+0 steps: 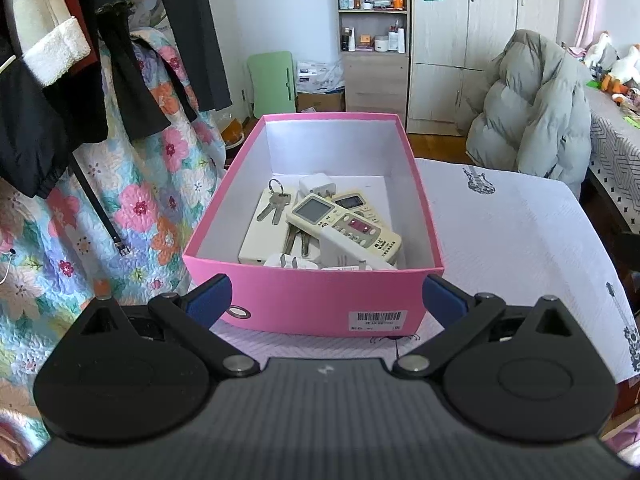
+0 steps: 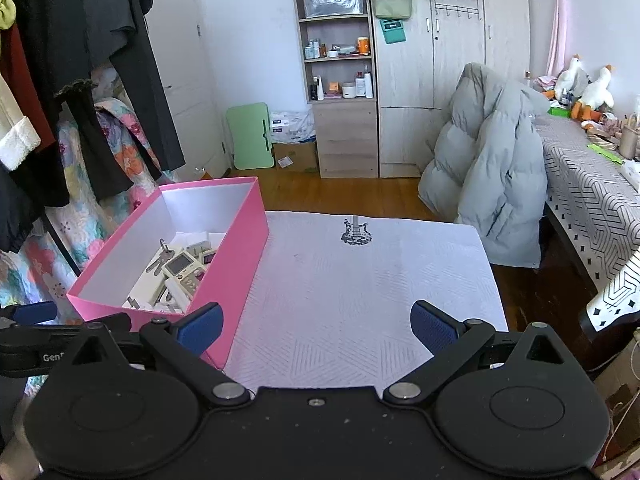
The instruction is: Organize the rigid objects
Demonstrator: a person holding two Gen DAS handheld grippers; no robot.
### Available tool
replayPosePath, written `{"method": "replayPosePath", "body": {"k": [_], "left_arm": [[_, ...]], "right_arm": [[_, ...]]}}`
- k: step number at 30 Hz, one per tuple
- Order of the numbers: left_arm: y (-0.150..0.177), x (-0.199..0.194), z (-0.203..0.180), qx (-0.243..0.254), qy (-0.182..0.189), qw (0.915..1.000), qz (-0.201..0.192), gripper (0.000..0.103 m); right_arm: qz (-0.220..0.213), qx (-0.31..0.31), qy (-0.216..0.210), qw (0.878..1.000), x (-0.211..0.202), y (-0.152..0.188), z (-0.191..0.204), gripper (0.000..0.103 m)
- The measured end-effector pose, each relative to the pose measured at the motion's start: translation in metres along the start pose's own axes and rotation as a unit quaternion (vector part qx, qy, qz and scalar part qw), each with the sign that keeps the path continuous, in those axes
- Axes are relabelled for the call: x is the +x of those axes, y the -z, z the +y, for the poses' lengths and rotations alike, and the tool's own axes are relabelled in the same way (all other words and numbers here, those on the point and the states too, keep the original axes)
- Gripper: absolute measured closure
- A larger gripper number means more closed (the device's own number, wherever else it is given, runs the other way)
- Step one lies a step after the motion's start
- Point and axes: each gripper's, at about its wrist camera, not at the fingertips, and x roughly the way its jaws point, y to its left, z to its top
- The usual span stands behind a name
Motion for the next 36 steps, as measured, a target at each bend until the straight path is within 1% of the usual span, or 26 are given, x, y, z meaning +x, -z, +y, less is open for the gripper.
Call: {"method": "replayPosePath", "body": {"k": [5,11,18,27,36], "left_arm": [[0.004,-0.003,-0.003,0.008,-0.003,1.0,-0.001,0.0],[0.006,-0.003,-0.006,0.015,-0.005,0.9999,0.002,0.0],[0.007,-0.004,-0.009,0.019,-0.008,0.9998,0.0,0.0],[0.007,-0.004,-0.011,0.027,-0.027,0.9993,-0.005,0.0],[0.008,-0.004,-0.009,0.032,-0.036,0.9988,-0.008,0.0]], "right_arm": [[0.001,-0.006,0.012,1.0,0.0,0.003,-0.001,0.002],[0.004,-0.002,0.01,1.0,-0.002,0.005,-0.001,0.002],[0.003,-0.005,0.018,1.0,-0.004,0.006,-0.002,0.002],[0.002,0.015,0.038,0.999,-0.003,0.008,-0.008,0.002],[0.01,0.016,0.043,0.999,-0.001,0.009,-0.007,0.002]]}}
